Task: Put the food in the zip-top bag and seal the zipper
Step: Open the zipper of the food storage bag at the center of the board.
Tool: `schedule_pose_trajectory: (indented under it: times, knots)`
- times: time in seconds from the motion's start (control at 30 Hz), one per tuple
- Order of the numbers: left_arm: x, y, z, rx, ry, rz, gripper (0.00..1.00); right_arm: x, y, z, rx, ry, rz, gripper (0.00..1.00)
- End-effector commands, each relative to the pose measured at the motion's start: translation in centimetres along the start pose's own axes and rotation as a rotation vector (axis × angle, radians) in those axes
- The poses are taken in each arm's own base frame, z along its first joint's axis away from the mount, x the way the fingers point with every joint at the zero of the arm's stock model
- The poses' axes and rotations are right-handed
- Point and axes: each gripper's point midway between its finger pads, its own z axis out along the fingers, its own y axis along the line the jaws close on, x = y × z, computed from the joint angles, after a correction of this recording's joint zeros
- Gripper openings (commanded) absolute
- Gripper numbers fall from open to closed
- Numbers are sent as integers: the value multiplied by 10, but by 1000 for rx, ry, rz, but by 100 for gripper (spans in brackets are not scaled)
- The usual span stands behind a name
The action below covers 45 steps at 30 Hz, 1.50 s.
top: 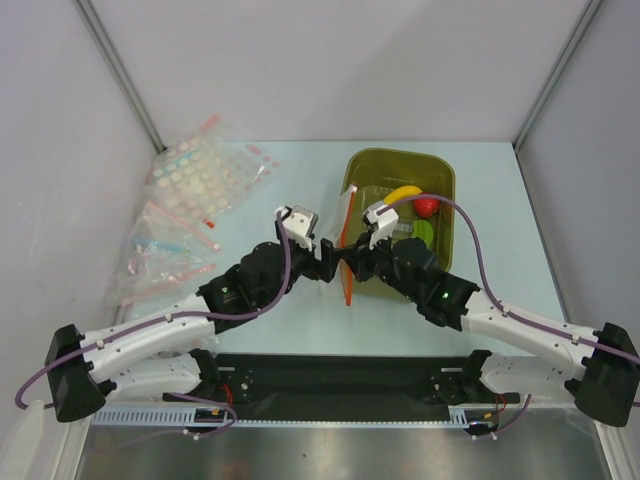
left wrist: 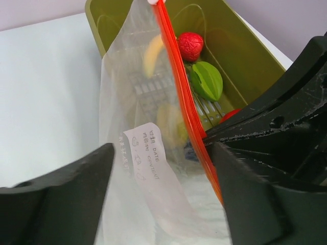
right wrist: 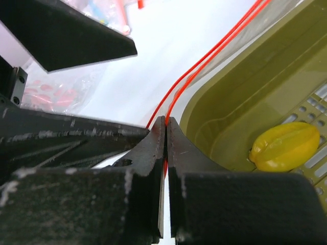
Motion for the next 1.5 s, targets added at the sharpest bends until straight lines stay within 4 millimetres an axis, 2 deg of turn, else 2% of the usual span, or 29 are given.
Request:
schedule_pose_trajectory:
  times: [0.0, 0.27, 0.37, 0.47, 0.6, 0.67, 0.87, 0.97, 1.03, 1.07, 1.1, 1.13, 1.37, 1.47]
  knots:
    - [-19, 0, 3, -31, -47, -12, 78, -31, 16, 0, -8, -80, -15, 0]
    - [-18, -2, 5, -52, -32, 28, 50, -32, 7, -1, 63, -94, -13, 0]
    - [-18, -3, 6, -51, -28, 45, 36, -32, 8, 0, 59, -91, -13, 0]
    - [-15, 0, 7, -67, -11, 65, 15, -31, 9, 0, 54, -88, -18, 0]
    - [-13, 8, 6, -114, 10, 87, 0, -32, 9, -1, 51, -88, -23, 0]
    - [-13, 16, 4, -156, 32, 112, 0, -31, 7, -1, 68, -85, -26, 0]
    - [-28, 47, -12, -320, 19, 154, 0, -27, -19, 3, 174, -70, 3, 0]
    - [-30, 47, -15, -311, 12, 149, 0, -23, -24, 8, 165, -46, 25, 1]
    - [-27, 42, -13, -283, 13, 143, 0, -21, -18, 10, 126, -36, 27, 0]
    - [-26, 36, -11, -251, 17, 141, 2, -23, -16, 10, 115, -41, 27, 0]
    - [-25, 32, -8, -231, 16, 136, 14, -23, -11, 10, 87, -38, 17, 0]
    - [-22, 29, -6, -215, 22, 137, 20, -23, -8, 10, 70, -42, 15, 0]
    - [-7, 7, 10, -111, 51, 121, 33, -24, 6, 8, 20, -49, -10, 0]
    - [-3, 1, 13, -90, 62, 116, 49, -22, 8, 9, 12, -43, -12, 0]
